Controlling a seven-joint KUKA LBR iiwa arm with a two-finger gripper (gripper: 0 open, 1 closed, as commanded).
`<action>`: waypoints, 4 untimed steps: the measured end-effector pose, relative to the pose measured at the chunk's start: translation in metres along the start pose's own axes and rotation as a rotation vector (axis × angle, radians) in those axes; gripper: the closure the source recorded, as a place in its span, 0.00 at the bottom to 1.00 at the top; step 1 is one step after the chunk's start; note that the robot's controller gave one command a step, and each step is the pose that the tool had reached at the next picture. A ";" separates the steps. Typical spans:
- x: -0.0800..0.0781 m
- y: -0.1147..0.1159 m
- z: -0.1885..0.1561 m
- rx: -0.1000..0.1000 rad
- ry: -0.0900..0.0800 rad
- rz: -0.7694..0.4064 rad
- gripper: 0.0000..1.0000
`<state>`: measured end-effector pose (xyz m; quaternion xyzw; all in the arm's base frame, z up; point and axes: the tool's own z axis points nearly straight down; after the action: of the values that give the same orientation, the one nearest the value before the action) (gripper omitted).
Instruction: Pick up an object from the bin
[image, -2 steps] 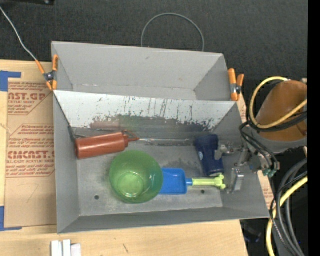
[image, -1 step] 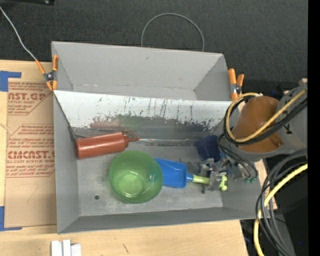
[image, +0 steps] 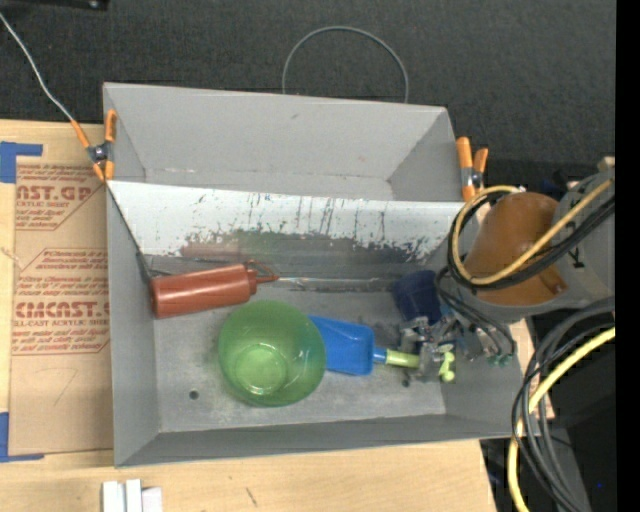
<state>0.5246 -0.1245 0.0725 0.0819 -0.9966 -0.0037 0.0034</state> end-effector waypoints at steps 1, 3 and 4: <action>-0.023 -0.005 -0.047 0.000 -0.005 -0.001 1.00; -0.018 -0.013 -0.122 0.001 -0.008 0.007 1.00; -0.018 -0.013 -0.122 0.001 -0.008 0.007 1.00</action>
Offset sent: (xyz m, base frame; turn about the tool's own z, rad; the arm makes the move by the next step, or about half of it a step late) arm 0.0206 0.0099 0.0696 -0.0013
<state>0.5457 -0.1355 0.1947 0.0782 -0.9969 -0.0035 -0.0004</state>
